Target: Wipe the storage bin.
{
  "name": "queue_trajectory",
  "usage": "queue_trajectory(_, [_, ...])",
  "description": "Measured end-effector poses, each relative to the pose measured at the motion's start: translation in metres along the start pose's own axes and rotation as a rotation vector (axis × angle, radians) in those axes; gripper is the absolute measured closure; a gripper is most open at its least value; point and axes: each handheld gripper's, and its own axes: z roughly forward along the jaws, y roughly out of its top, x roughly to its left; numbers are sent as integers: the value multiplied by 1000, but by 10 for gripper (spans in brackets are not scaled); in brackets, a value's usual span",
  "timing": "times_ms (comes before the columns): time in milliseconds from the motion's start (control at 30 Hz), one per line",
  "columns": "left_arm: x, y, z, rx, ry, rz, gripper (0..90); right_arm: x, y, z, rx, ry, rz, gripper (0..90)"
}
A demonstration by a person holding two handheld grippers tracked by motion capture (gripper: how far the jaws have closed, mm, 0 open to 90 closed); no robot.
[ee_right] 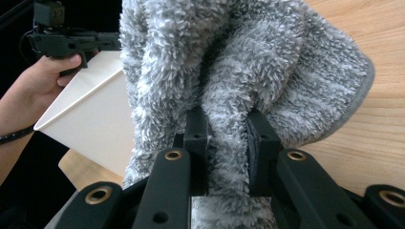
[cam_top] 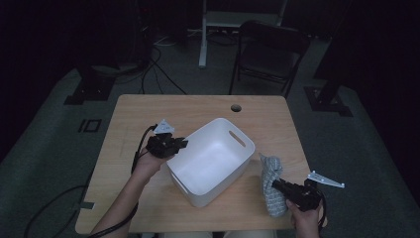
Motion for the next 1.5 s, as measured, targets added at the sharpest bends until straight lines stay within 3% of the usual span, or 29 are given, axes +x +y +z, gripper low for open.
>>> queue_trajectory(133, [4, -2, -2, -5, -4, -42, 852, 0, 0, 0, 2, -1, -2, 749])
queue_trajectory(233, [0, -2, -3, -5, 35, -35, 862, -1, 0, 0, 3, -2, 0, 749])
queue_trajectory(333, [-1, -5, -5, -19, 56, -63, 864, -1, 0, 0, 5, -5, 0, 749])
queue_trajectory(400, [-4, -8, -8, -33, 107, -97, 864, -1, 0, 0, 2, -5, 1, 749])
queue_trajectory(433, [-8, -9, -10, -33, 157, -102, 870, -2, 0, 0, 5, -13, -3, 749])
queue_trajectory(567, [-10, -12, -14, -31, 190, -127, 870, -3, 0, -1, 0, -17, 2, 749])
queue_trajectory(767, [-10, -17, -19, -42, 190, -149, 865, -3, 3, -1, -4, -20, -2, 749])
queue_trajectory(900, [-11, -18, -21, -32, 192, -124, 866, -2, 8, 4, -4, -30, -19, 749])
queue_trajectory(1067, [-9, -23, -26, -52, 171, -151, 860, 1, 19, 10, -32, -36, -38, 749])
queue_trajectory(1300, [-16, -27, -28, -82, 198, -120, 802, 18, 47, 27, -73, -41, -119, 749])
queue_trajectory(1500, [-18, -27, -28, -79, 202, -91, 792, 30, 62, 41, -89, -10, -146, 749])
